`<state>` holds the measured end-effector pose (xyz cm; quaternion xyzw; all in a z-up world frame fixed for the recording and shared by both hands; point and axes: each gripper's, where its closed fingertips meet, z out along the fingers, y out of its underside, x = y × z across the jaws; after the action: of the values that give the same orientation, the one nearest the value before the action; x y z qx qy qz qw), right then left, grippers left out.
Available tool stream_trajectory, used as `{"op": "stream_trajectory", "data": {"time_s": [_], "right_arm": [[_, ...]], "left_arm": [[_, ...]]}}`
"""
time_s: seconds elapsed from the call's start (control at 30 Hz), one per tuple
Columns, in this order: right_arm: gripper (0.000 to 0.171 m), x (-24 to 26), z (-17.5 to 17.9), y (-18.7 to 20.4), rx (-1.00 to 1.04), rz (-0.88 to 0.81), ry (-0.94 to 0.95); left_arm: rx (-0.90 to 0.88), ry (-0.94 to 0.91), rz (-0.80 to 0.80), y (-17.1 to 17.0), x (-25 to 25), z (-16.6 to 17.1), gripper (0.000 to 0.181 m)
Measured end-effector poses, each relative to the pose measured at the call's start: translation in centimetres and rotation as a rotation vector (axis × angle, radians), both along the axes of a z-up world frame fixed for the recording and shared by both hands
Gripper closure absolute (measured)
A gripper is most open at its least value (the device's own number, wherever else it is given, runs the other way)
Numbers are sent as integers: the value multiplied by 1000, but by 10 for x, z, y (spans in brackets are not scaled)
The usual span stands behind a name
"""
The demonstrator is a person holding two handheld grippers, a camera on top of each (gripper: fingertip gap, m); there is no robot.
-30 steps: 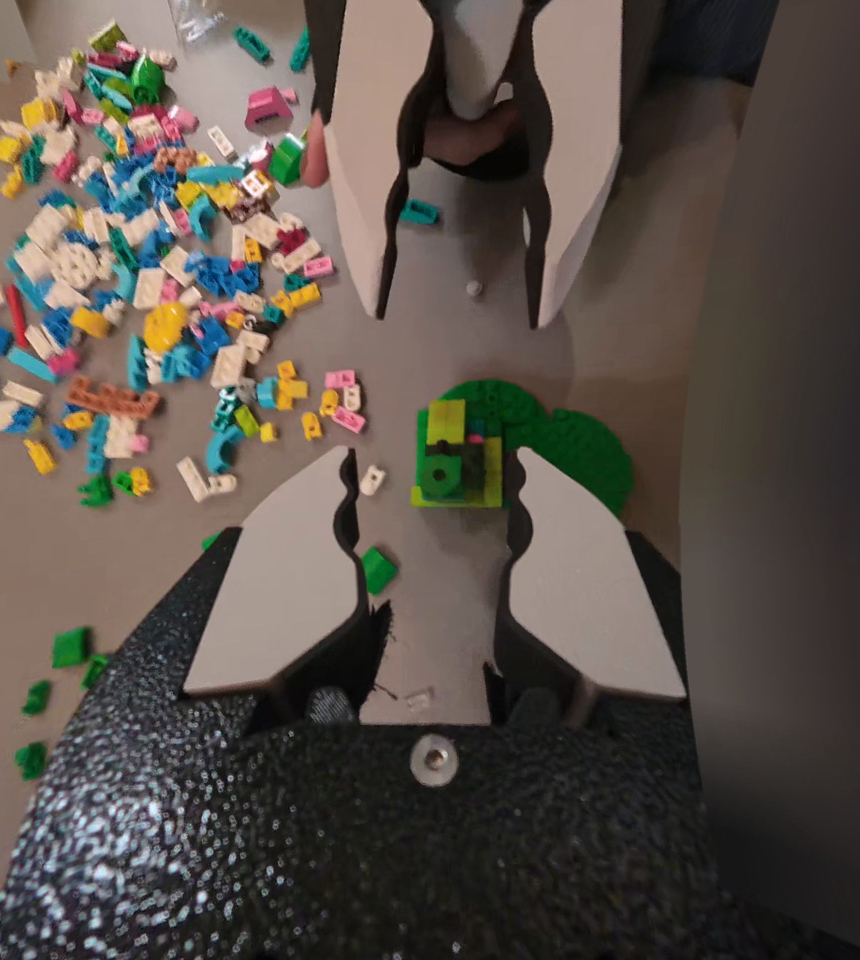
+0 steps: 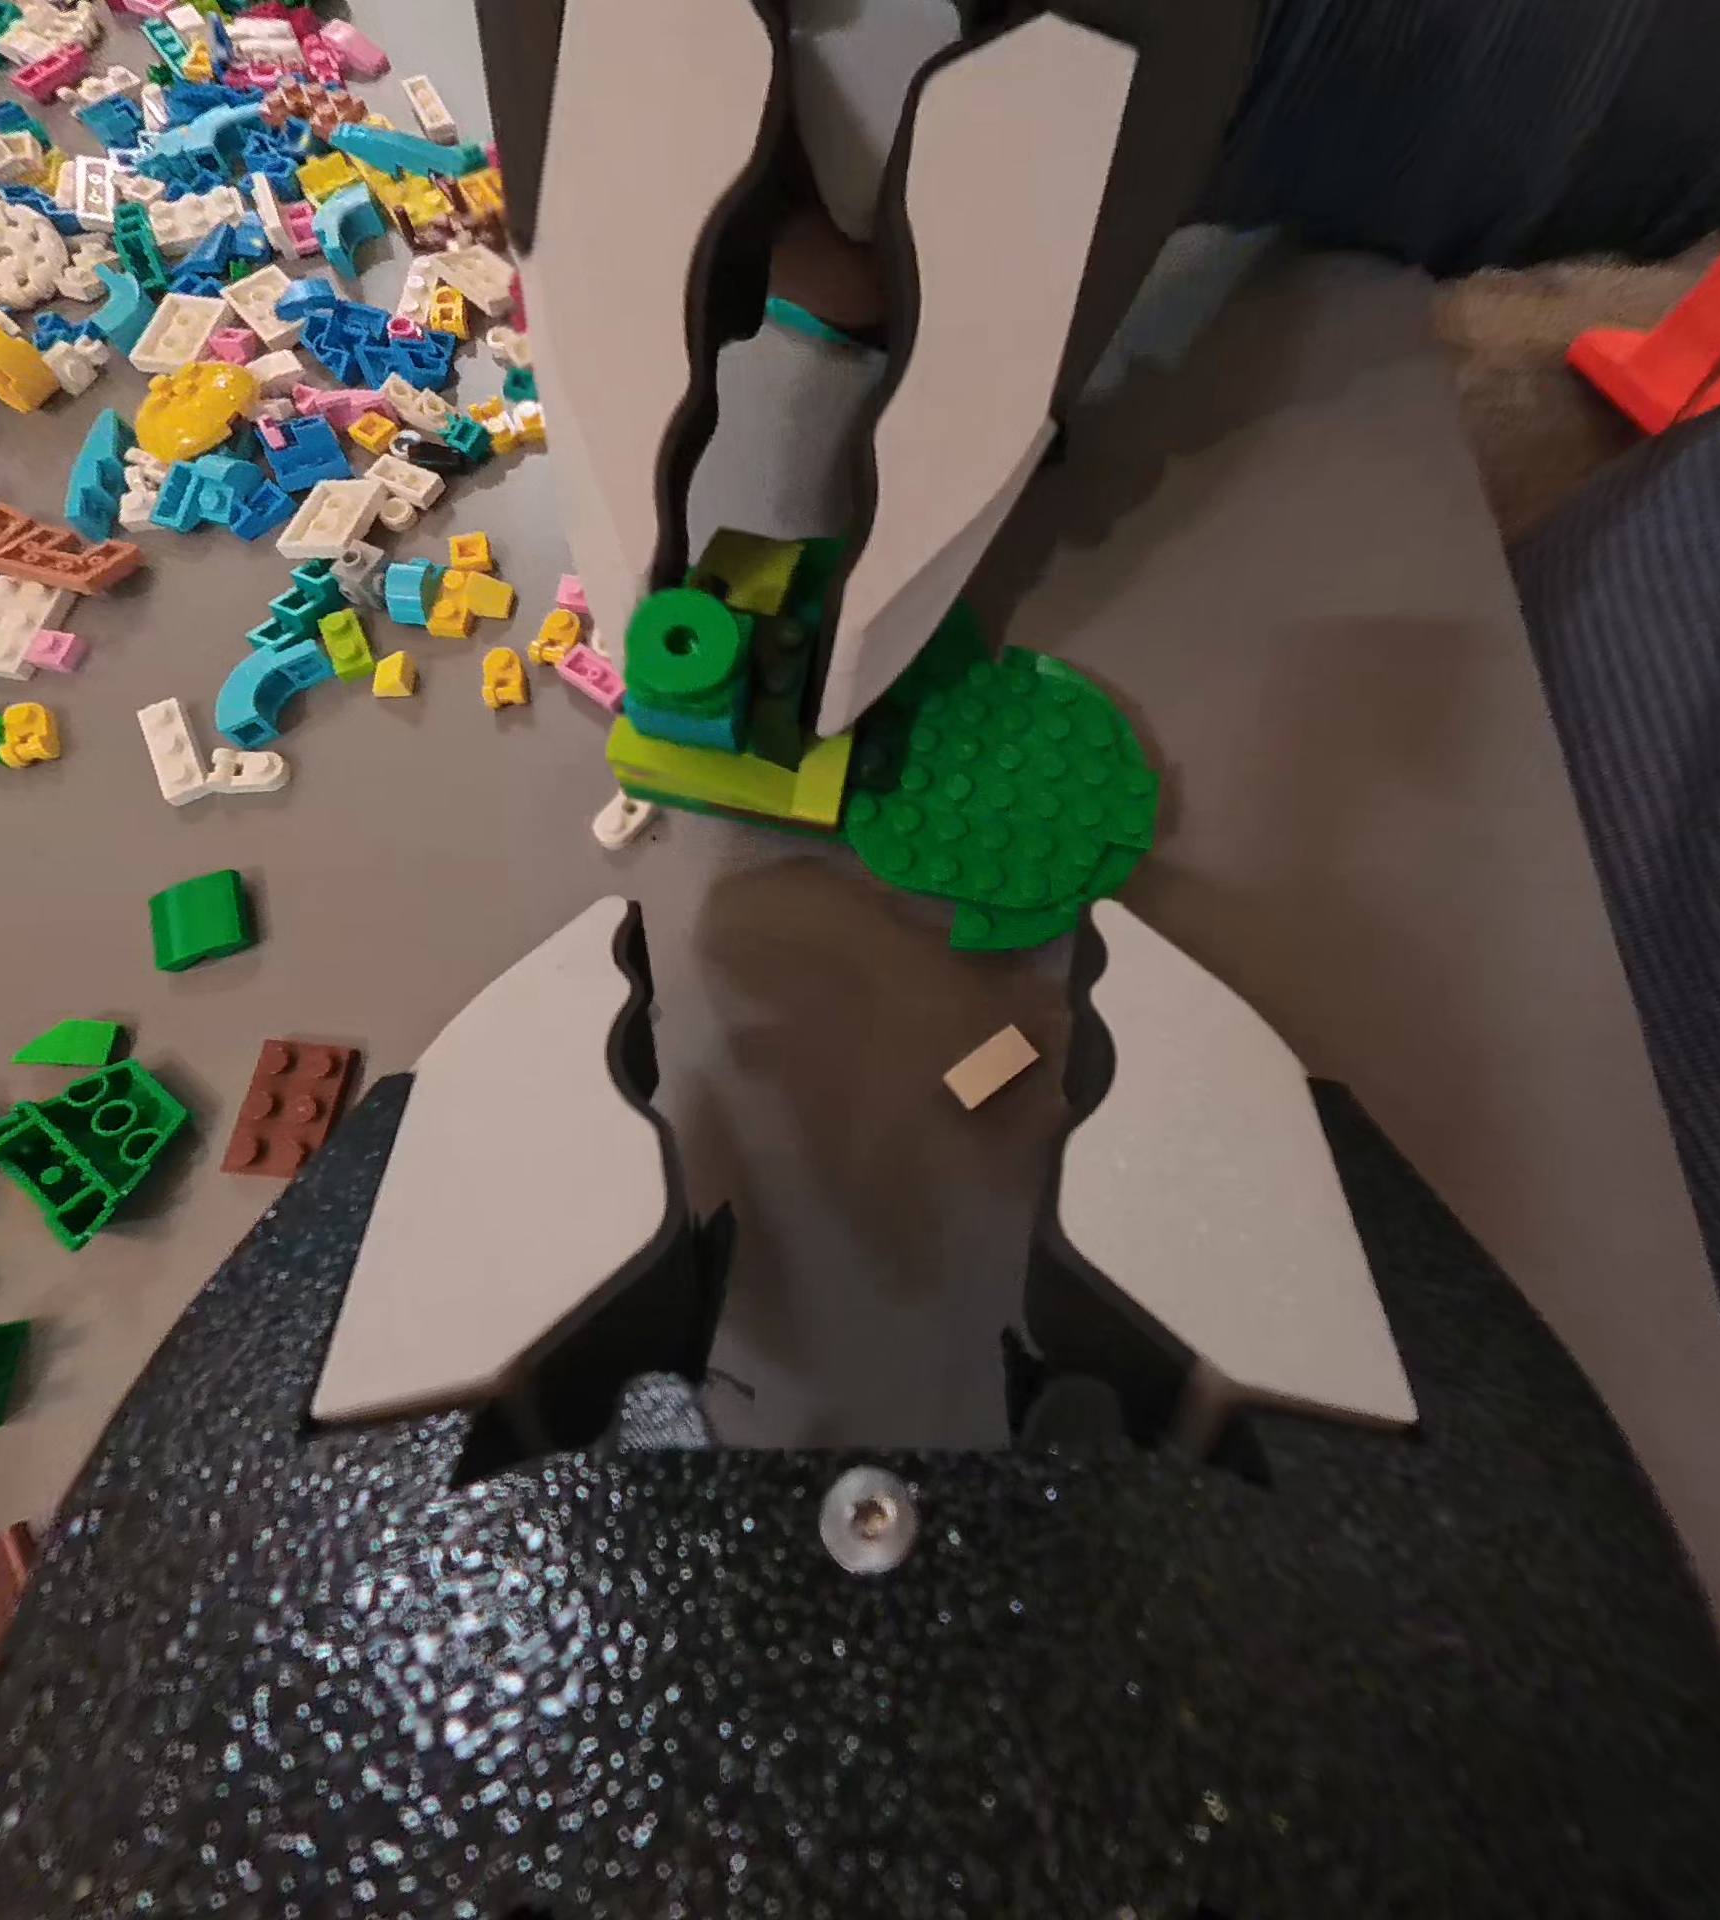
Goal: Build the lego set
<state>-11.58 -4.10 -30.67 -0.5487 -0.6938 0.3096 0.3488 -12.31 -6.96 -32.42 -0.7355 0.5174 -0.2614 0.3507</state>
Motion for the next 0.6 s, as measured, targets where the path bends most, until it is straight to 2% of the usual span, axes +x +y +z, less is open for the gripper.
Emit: {"op": "stream_trajectory", "data": {"time_s": [0.07,0.13,0.33,0.43,0.6], "right_arm": [[146,2,6,7,-13,-26,7],[146,3,12,16,-19,-65,14],[146,-5,29,31,-80,-136,39],[146,-13,35,31,-109,-135,43],[146,-26,42,17,-131,-47,47]], "left_arm": [[40,-29,8,3,0,6,100],[169,-23,8,7,-1,15,98],[843,232,9,23,-6,36,100],[1062,295,-26,18,4,43,109],[1251,338,-105,9,15,44,131]]}}
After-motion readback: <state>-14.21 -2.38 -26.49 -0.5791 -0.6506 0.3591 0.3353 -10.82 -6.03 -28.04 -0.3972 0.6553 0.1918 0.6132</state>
